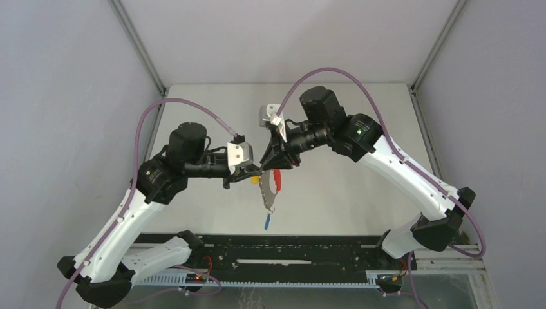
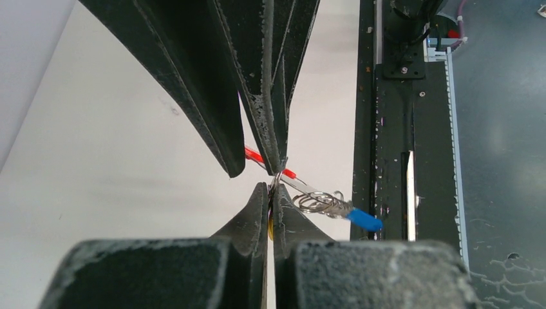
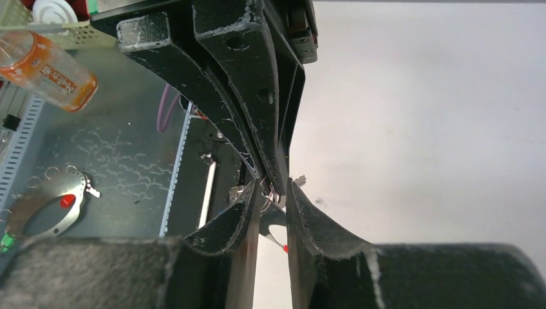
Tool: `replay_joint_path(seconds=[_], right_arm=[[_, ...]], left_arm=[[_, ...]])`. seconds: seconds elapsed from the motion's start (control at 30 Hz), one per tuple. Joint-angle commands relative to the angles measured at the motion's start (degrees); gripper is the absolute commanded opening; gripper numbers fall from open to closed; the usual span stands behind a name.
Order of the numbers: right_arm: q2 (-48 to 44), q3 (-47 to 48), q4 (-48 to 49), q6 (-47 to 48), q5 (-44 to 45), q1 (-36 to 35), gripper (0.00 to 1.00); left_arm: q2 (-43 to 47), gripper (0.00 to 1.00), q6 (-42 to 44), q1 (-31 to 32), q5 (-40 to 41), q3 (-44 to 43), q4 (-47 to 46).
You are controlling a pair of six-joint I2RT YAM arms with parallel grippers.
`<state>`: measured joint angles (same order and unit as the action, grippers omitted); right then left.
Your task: Put the keys on the keyring
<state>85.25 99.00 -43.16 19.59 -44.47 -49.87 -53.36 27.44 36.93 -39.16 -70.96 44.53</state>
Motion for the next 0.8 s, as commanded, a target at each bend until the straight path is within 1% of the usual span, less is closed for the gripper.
replay_joint_path(seconds=[0.0,0.07,0.2,0.33,0.67,0.77], right_arm=[[0.9,3.2,-3.7,2.3,1.5,-1.4,0.28],[1.3,3.6,-4.3,2.5,2.0,-1.8,0.29],[1.0,3.6,-4.0,2.2,2.7,-2.1,0.37],[-0.3,3.1,-2.6,1.2,3.0,-1.6,0.40],[-2.1,-0.8,3.8,-3.9,-5.9,-0.1,0.42],[-2.2,-1.2,4.4,-4.6,-7.5,0.4,0.42]], left_arm=[[0.1,0.00,1.1,-0.3,0.1,-3.8,-2.7],[0.1,0.00,1.2,-0.3,0.3,-3.7,-2.6],[0.2,0.00,1.5,-0.3,1.0,-3.4,-2.6],[0.7,0.00,1.3,-0.2,1.6,-2.7,-3.5],[1.2,0.00,0.1,-0.3,4.5,-1.8,-6.1],[1.4,0.00,0.1,-0.2,4.7,-1.6,-6.1]])
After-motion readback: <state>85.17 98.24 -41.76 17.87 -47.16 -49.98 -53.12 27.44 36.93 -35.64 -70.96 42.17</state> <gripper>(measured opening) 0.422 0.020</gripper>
